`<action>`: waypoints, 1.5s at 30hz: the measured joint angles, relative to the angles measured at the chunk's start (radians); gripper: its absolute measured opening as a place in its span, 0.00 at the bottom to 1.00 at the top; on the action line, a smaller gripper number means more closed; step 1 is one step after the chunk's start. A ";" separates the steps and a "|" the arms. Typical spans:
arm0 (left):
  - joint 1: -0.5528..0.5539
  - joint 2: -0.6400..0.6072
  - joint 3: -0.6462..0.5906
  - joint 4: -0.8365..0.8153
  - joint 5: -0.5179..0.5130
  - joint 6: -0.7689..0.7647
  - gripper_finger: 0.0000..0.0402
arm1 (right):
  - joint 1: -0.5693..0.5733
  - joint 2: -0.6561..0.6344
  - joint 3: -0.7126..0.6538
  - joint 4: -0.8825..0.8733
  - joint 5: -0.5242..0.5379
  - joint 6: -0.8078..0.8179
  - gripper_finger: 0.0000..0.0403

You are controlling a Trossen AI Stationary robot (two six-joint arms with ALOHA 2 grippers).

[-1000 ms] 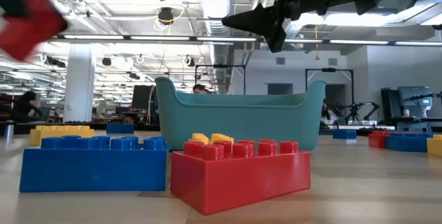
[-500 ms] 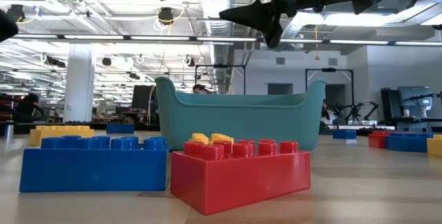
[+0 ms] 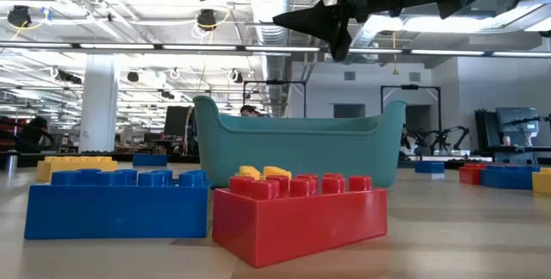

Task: Sort & place blocks by color
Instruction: Put the blue game piece into the green bin

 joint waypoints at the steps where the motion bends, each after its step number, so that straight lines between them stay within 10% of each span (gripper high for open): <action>1: 0.000 -0.016 -0.012 0.059 -0.066 0.092 0.60 | -0.001 0.000 0.000 0.000 0.001 0.000 0.62; 5: 0.040 -0.065 -0.092 0.325 -0.118 0.405 0.56 | 0.000 0.000 0.000 0.000 0.001 0.000 0.62; 16: 0.354 -0.099 -0.324 0.988 0.391 0.661 0.42 | 0.000 0.000 0.000 -0.008 0.001 -0.008 0.62; 45: 0.446 -0.099 -0.342 1.137 0.378 0.728 0.36 | 0.000 0.000 0.000 -0.035 0.002 -0.008 0.62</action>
